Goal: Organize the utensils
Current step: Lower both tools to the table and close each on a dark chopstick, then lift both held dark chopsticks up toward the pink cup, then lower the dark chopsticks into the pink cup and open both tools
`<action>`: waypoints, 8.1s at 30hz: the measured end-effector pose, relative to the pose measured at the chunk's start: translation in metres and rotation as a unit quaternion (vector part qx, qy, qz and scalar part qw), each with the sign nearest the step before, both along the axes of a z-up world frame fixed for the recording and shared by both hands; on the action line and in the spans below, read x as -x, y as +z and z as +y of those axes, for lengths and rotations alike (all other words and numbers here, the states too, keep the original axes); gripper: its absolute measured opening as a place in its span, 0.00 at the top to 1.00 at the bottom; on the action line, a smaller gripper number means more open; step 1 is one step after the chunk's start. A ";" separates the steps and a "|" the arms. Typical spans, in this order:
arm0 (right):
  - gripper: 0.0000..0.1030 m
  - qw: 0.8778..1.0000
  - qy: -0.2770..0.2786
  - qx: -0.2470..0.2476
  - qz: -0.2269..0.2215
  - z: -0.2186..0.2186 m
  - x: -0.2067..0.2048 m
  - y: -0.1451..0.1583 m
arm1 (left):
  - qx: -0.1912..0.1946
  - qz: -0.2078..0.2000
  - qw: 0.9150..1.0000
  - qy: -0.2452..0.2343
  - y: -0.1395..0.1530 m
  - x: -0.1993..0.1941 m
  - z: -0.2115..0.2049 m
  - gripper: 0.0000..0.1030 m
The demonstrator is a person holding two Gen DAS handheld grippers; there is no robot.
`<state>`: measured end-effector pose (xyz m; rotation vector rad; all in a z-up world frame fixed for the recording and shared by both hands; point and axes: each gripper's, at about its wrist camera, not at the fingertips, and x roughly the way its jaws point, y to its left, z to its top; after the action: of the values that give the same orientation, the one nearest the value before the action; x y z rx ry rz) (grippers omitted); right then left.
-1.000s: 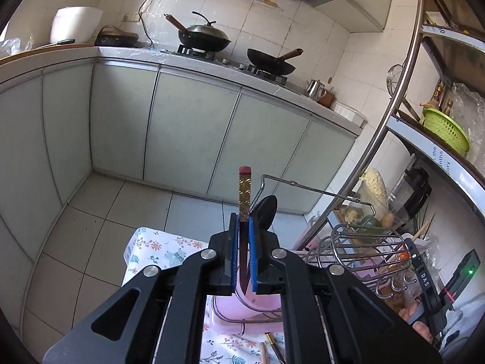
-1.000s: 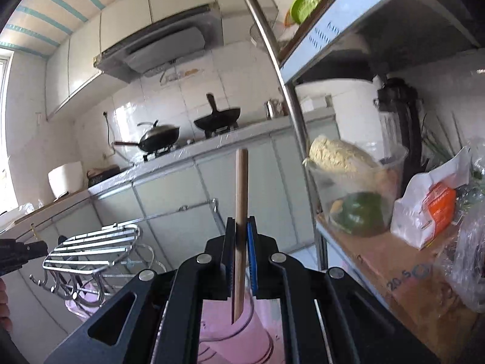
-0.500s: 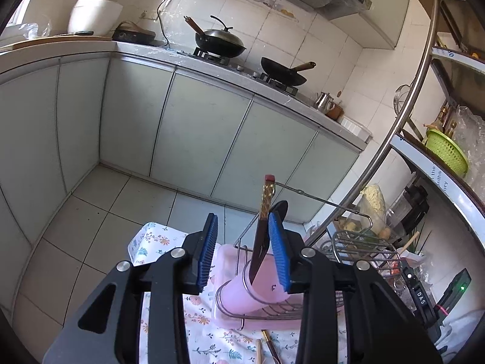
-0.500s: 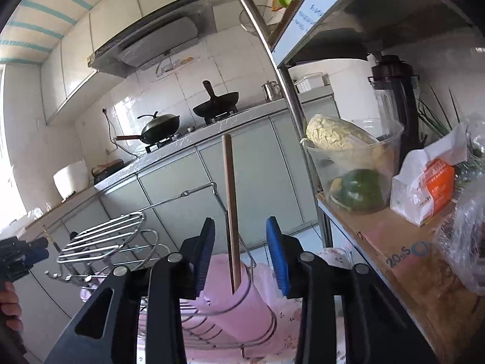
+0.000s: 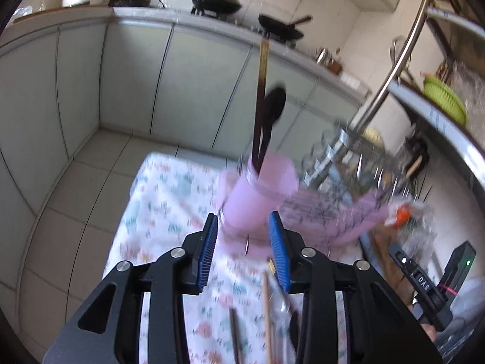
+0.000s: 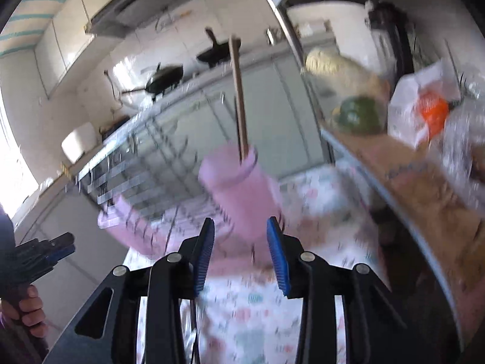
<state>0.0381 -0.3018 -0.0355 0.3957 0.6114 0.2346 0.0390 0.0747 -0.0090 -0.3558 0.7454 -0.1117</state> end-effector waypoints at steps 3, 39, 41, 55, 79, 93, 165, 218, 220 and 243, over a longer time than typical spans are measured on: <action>0.65 0.999 0.020 0.008 0.028 0.010 0.005 -0.015 | -0.010 0.032 0.999 -0.010 -0.025 0.006 -0.007 0.66; 0.95 0.969 0.157 0.013 0.190 0.081 0.036 -0.097 | -0.055 0.196 0.978 -0.037 -0.137 0.018 -0.038 0.95; 0.95 0.971 0.148 0.021 0.185 0.079 0.036 -0.093 | -0.055 0.196 0.978 -0.035 -0.137 0.018 -0.037 0.95; 1.00 0.989 0.046 0.037 0.138 0.036 0.061 -0.068 | -0.054 0.196 0.979 -0.019 -0.140 0.012 -0.033 0.95; 0.75 0.947 0.196 0.186 0.175 0.142 -0.065 -0.080 | -0.071 0.242 0.964 -0.088 -0.143 -0.020 -0.035 0.93; 0.91 0.963 0.195 0.147 0.116 0.129 -0.055 -0.050 | -0.079 0.260 0.958 -0.097 -0.141 -0.038 -0.041 0.94; 0.94 0.984 0.066 0.077 -0.144 0.039 0.063 0.070 | -0.066 -0.115 0.991 -0.002 -0.026 0.067 -0.031 0.95; 0.94 0.945 -0.020 0.090 -0.314 -0.006 0.043 0.220 | -0.040 -0.316 0.948 0.013 0.141 0.033 -0.026 0.95; 0.94 0.944 -0.026 0.095 -0.314 -0.005 0.033 0.218 | -0.049 -0.315 0.948 0.019 0.141 0.021 -0.028 0.95; 0.94 0.972 -0.021 0.088 -0.215 -0.006 -0.044 0.157 | -0.052 -0.271 0.960 0.044 0.106 -0.040 -0.016 0.95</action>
<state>0.0817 -0.3077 0.1220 0.1772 0.1938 0.2155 0.0793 0.0582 0.0970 -0.2397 0.1904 -0.0793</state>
